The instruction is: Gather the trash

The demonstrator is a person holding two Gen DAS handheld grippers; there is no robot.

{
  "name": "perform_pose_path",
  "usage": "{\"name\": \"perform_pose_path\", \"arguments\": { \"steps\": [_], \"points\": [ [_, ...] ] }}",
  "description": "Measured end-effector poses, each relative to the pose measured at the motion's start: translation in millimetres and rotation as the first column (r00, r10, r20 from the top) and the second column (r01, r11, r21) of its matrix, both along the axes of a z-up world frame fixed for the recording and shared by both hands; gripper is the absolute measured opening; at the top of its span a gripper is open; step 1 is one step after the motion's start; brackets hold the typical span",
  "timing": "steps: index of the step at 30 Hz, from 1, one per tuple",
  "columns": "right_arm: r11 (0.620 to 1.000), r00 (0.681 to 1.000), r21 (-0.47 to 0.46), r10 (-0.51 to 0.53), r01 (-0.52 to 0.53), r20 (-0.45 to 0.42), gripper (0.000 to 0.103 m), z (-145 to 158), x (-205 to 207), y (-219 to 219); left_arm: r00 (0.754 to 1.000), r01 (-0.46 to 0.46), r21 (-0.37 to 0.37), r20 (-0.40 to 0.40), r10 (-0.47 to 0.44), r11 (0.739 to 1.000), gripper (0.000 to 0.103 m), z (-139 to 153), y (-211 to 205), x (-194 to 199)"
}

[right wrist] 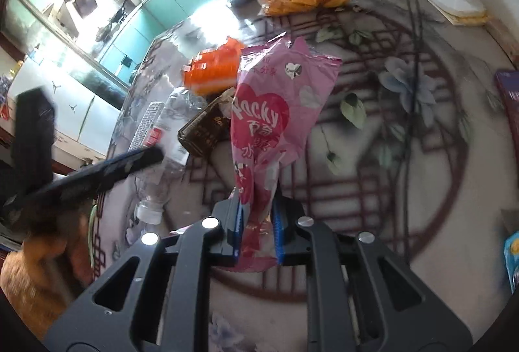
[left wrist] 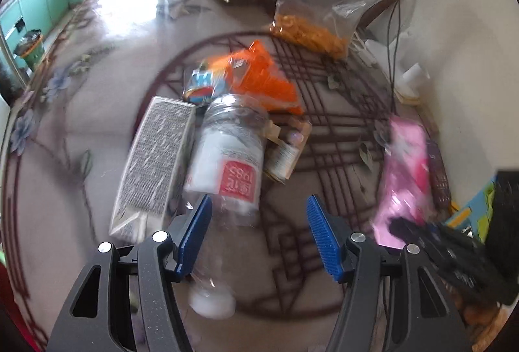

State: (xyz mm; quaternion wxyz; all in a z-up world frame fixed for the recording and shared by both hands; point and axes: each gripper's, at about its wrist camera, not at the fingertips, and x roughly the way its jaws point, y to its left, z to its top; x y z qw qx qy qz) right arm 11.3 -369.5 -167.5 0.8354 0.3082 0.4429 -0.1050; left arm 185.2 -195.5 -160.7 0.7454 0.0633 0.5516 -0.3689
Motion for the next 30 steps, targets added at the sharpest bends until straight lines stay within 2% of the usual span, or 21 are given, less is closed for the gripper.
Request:
{"name": "perform_pose_path", "arguments": {
  "steps": [6,8,10,11,12,13,23,30],
  "points": [
    [0.999,1.000,0.028,-0.025,0.025,-0.003,0.016,-3.2,-11.1,-6.2,0.997,-0.053,0.043,-0.053,0.055,0.998,0.058,-22.7,-8.5,26.2],
    [0.999,1.000,0.034,-0.024,0.024,0.000,0.016,-4.1,-11.0,-5.3,0.999,-0.044,0.058,-0.027,0.046,0.997,0.056,-24.5,-9.3,24.8],
    [0.999,1.000,0.031,-0.016,0.016,0.003,0.016,-2.9,-10.1,-2.2,0.999,-0.029,0.057,-0.023,0.030,0.998,0.043,-25.2,-8.7,22.0],
    [1.000,1.000,0.023,-0.006,0.006,0.006,0.016,-1.0,-8.5,1.3,0.999,-0.027,0.045,-0.025,0.029,0.999,0.040,-23.8,-6.4,20.9],
    [1.000,1.000,0.020,-0.002,0.002,0.008,0.016,-2.0,-3.6,-0.9,0.999,-0.033,0.036,-0.021,0.033,0.999,0.027,-22.4,-6.1,22.1],
    [1.000,1.000,0.016,0.004,-0.004,0.013,0.016,0.2,-1.5,1.0,0.999,-0.035,0.023,-0.016,0.036,0.999,0.020,-18.3,-3.5,21.4],
    [0.995,0.995,-0.068,0.074,-0.070,0.062,0.016,28.8,13.8,38.8,0.997,-0.042,-0.118,0.063,0.049,0.992,0.020,37.3,34.3,-8.4],
    [0.989,0.992,-0.107,0.108,-0.100,0.069,0.016,38.4,20.8,69.6,0.989,-0.119,-0.203,0.066,0.135,0.972,0.019,60.1,89.5,-30.8]
  ]
}}
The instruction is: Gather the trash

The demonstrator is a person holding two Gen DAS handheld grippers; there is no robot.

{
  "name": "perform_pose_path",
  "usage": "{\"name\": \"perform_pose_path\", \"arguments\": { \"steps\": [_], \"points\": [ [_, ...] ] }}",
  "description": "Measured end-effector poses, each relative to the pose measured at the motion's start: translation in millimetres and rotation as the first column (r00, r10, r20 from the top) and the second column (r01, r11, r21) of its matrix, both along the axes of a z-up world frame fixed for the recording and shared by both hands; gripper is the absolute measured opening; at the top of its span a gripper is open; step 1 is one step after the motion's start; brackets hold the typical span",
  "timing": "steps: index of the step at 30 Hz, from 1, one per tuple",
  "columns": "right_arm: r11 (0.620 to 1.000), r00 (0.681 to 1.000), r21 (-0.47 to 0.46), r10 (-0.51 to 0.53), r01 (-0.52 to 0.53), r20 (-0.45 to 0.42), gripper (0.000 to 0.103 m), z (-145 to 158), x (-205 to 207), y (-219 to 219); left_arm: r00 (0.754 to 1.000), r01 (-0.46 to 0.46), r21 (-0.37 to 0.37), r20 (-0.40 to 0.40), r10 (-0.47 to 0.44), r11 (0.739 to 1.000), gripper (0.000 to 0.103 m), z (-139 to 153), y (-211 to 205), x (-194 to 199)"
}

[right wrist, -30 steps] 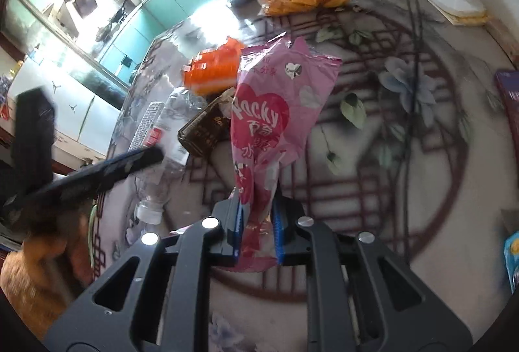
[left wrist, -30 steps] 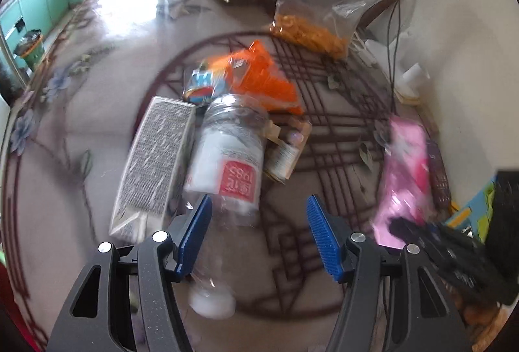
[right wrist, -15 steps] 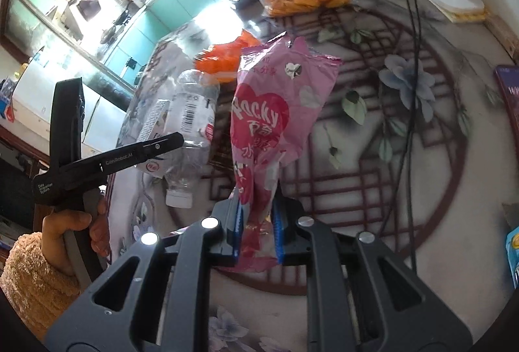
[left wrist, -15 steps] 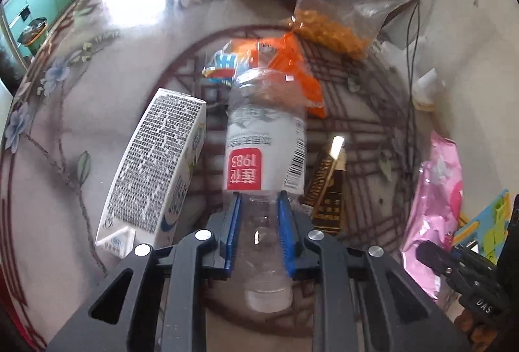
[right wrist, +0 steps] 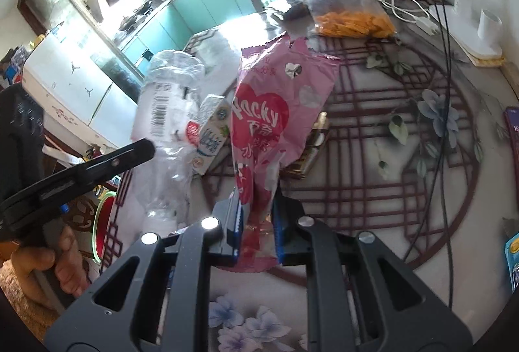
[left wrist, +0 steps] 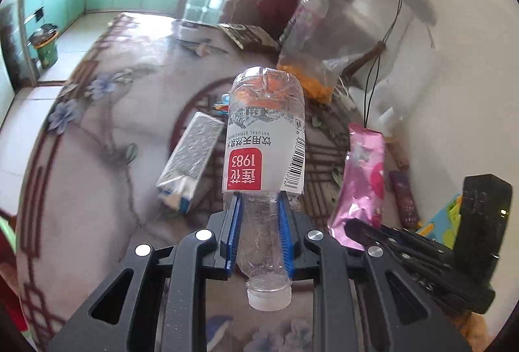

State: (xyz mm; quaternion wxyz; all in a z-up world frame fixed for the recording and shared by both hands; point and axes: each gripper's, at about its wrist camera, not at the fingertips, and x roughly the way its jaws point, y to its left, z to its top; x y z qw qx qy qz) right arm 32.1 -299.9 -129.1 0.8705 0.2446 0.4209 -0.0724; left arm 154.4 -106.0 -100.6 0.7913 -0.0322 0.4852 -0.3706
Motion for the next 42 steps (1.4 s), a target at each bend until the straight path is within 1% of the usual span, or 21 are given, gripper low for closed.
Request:
{"name": "perform_pose_path", "arguments": {
  "steps": [2,5,6,11,17,24,31,36,42],
  "points": [
    [1.000,1.000,-0.020,0.014,-0.014,0.000,0.016,2.1,3.7,12.1,0.999,-0.025,-0.023,0.019,0.026,0.999,0.019,5.5,18.5,-6.6],
    [0.999,0.999,-0.030,0.035,-0.035,-0.004,0.016,4.2,10.9,32.9,0.997,-0.052,-0.017,0.065,0.053,0.999,0.019,10.5,46.8,-17.4],
    [0.999,0.999,-0.032,0.038,-0.038,-0.003,0.016,5.0,11.5,37.7,0.996,-0.058,-0.016,0.068,0.059,0.998,0.019,10.9,53.8,-19.0],
    [0.995,0.998,-0.079,0.068,-0.067,0.003,0.016,15.5,20.8,74.6,0.995,-0.089,-0.023,0.050,0.090,0.996,0.020,7.8,93.8,-20.5],
    [0.990,0.995,-0.105,0.095,-0.093,0.016,0.016,24.7,28.1,115.2,0.993,-0.103,-0.014,0.052,0.104,0.995,0.020,6.4,134.8,-19.6],
    [0.989,0.996,-0.119,0.091,-0.087,0.024,0.016,33.7,28.9,149.4,0.995,-0.089,-0.025,0.051,0.090,0.996,0.020,8.5,162.4,-17.2],
    [0.989,0.996,-0.131,0.078,-0.073,0.035,0.016,41.0,29.6,176.3,0.997,-0.059,-0.041,0.056,0.061,0.997,0.020,11.6,180.5,-16.3],
    [0.987,0.996,-0.142,0.076,-0.070,0.036,0.016,44.3,30.1,193.4,0.997,-0.046,-0.035,0.063,0.049,0.998,0.020,11.5,191.7,-14.8],
    [0.985,0.996,-0.151,0.085,-0.079,0.032,0.016,46.3,35.7,212.7,0.996,-0.066,-0.028,0.063,0.068,0.997,0.020,8.1,213.6,-9.0]
  ]
}}
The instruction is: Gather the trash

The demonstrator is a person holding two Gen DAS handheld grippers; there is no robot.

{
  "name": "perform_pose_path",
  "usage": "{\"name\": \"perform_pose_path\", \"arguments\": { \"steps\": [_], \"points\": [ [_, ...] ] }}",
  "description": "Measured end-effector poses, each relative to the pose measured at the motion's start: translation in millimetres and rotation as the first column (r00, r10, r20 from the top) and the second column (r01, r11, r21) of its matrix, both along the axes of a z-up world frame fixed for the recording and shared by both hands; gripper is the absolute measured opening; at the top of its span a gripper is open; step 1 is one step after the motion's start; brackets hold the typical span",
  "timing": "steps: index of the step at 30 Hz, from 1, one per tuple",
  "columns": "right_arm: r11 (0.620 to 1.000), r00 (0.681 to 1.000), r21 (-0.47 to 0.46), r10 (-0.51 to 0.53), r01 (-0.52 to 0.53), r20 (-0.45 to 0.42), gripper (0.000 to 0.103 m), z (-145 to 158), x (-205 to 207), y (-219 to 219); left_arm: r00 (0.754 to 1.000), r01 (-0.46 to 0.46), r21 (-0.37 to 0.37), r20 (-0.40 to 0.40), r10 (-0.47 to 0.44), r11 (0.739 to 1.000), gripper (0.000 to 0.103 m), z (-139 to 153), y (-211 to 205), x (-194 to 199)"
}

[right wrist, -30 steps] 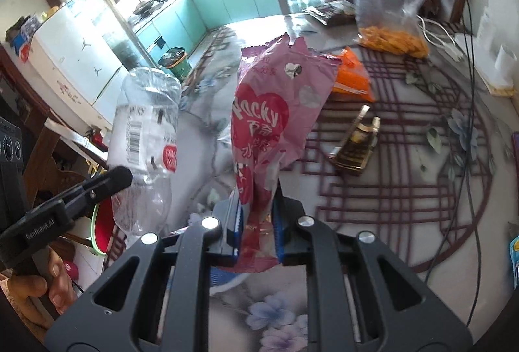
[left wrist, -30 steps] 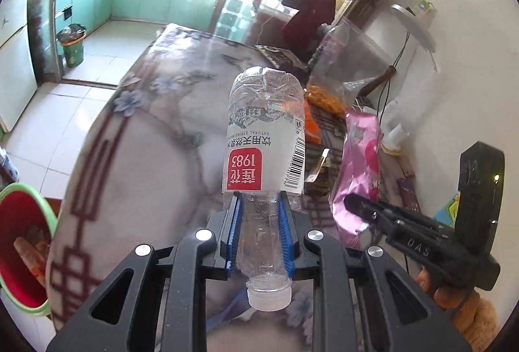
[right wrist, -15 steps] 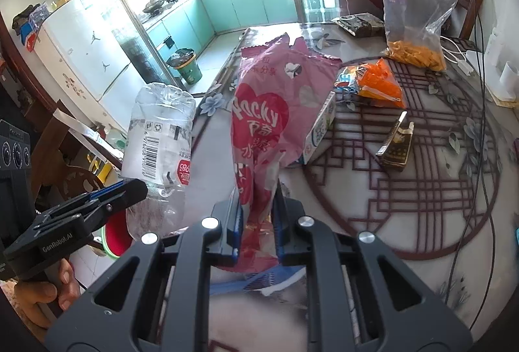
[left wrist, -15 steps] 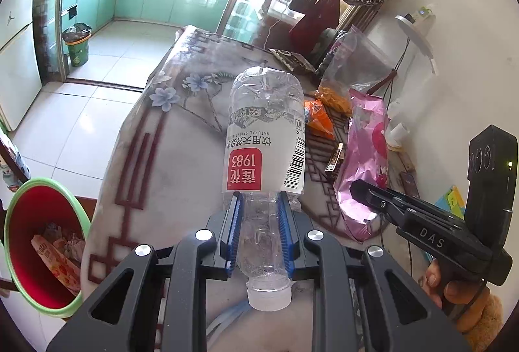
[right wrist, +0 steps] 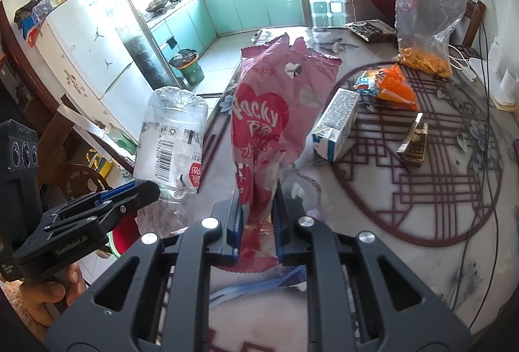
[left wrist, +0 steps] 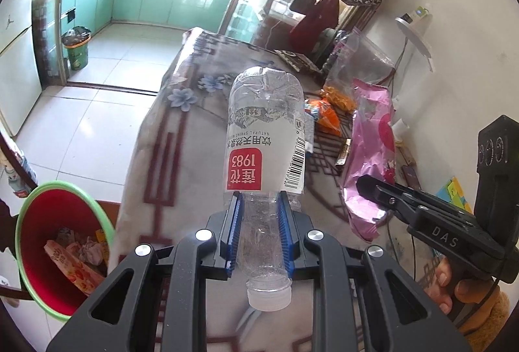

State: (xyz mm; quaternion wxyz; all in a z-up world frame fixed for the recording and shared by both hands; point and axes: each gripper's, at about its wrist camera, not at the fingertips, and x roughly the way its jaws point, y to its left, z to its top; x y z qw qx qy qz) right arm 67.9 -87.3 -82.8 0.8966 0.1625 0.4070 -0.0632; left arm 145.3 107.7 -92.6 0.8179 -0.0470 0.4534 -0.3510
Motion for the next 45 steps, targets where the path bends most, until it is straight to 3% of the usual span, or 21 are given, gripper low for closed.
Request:
{"name": "perform_pose_path", "arguments": {
  "steps": [10,17,24,33,45],
  "points": [
    [0.996,0.996,-0.017,0.089,-0.089,-0.004,0.016,4.2,24.8,47.1,0.995,-0.098,0.023,-0.005,0.099,0.995,0.020,-7.5,55.8,10.5],
    [0.981,0.981,-0.042,0.192,-0.192,-0.002,0.016,8.2,44.6,90.0,0.978,-0.206,0.040,-0.010,0.206,0.978,0.020,-13.0,105.0,18.9],
    [0.956,0.957,-0.042,0.291,-0.291,-0.011,0.016,6.2,63.8,129.9,0.947,-0.318,0.065,-0.033,0.321,0.946,0.020,-27.9,154.2,25.5],
    [0.913,0.910,0.001,0.407,-0.409,-0.079,0.016,-17.5,89.3,177.3,0.887,-0.442,0.129,-0.086,0.454,0.888,0.020,-57.8,205.3,37.6],
    [0.868,0.852,0.072,0.497,-0.492,-0.167,0.016,-50.6,120.4,223.8,0.852,-0.482,0.187,-0.125,0.508,0.856,0.020,-79.5,227.4,56.3]
  ]
}}
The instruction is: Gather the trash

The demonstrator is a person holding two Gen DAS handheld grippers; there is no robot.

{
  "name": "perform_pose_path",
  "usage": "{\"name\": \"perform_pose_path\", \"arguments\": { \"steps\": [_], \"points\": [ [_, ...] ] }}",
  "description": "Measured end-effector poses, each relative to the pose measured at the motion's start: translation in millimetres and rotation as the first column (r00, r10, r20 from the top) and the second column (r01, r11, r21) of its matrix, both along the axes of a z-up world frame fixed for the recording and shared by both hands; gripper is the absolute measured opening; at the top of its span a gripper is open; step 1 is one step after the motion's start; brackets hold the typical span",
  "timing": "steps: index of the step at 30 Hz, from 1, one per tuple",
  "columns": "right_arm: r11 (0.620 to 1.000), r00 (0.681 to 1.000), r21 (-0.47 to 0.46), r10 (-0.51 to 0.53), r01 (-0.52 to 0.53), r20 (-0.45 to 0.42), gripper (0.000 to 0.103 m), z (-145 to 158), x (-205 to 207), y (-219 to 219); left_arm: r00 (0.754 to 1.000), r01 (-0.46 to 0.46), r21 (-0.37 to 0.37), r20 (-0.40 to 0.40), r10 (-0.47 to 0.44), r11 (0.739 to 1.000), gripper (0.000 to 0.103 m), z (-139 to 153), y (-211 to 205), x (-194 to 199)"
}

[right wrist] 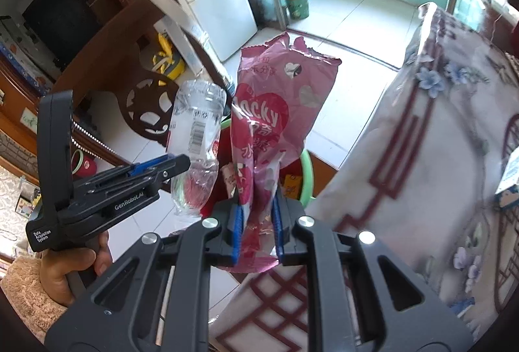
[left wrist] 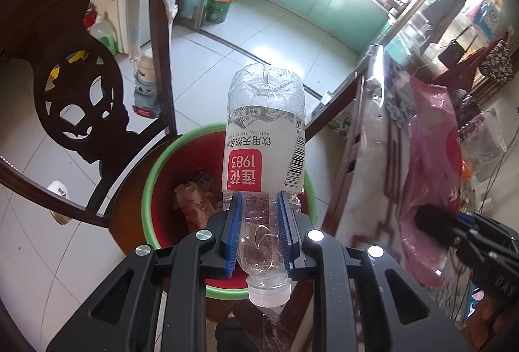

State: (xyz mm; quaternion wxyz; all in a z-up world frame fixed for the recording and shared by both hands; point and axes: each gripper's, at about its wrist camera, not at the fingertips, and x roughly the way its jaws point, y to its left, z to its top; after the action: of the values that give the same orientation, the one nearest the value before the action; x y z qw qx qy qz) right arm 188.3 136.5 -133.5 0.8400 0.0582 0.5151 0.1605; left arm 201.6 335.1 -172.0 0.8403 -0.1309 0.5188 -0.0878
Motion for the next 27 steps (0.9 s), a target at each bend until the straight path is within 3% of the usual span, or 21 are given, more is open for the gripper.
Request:
{"name": "perform_pose_path", "arguments": {
  "steps": [11,13,14,15,16,17,27],
  "points": [
    [0.998,0.997,0.009,0.059,-0.059,-0.049,0.017,-16.3,15.8,17.4,0.998,-0.043,0.011,-0.035,0.044,0.999,0.020,-7.7,12.1,7.7],
    [0.998,0.996,0.021,0.068,-0.067,-0.053,0.028,-19.4,18.5,20.4,0.997,-0.063,0.012,-0.042,0.064,0.998,0.020,-9.0,14.6,8.7],
    [0.997,0.996,0.028,0.071,-0.069,-0.054,0.036,-20.2,19.9,19.6,0.995,-0.085,0.013,-0.044,0.086,0.996,0.023,-9.7,17.0,9.1],
    [0.997,0.996,0.033,0.068,-0.066,-0.054,0.046,-20.2,21.0,18.8,0.994,-0.100,0.010,-0.048,0.101,0.995,0.037,-10.2,18.9,9.4],
    [0.998,0.997,0.039,0.060,-0.058,-0.045,0.047,-19.2,20.4,17.7,0.992,-0.115,0.004,-0.046,0.115,0.993,0.054,-9.8,20.9,9.3],
    [0.997,0.998,0.048,0.057,-0.056,-0.039,0.047,-17.7,19.8,16.2,0.991,-0.129,-0.002,-0.037,0.129,0.992,0.057,-8.1,22.6,8.4],
    [0.999,1.000,0.036,-0.005,0.005,-0.016,0.047,-7.4,10.7,-12.7,0.999,-0.041,-0.025,-0.031,0.040,0.999,0.057,0.8,-6.4,6.0]
  ]
}}
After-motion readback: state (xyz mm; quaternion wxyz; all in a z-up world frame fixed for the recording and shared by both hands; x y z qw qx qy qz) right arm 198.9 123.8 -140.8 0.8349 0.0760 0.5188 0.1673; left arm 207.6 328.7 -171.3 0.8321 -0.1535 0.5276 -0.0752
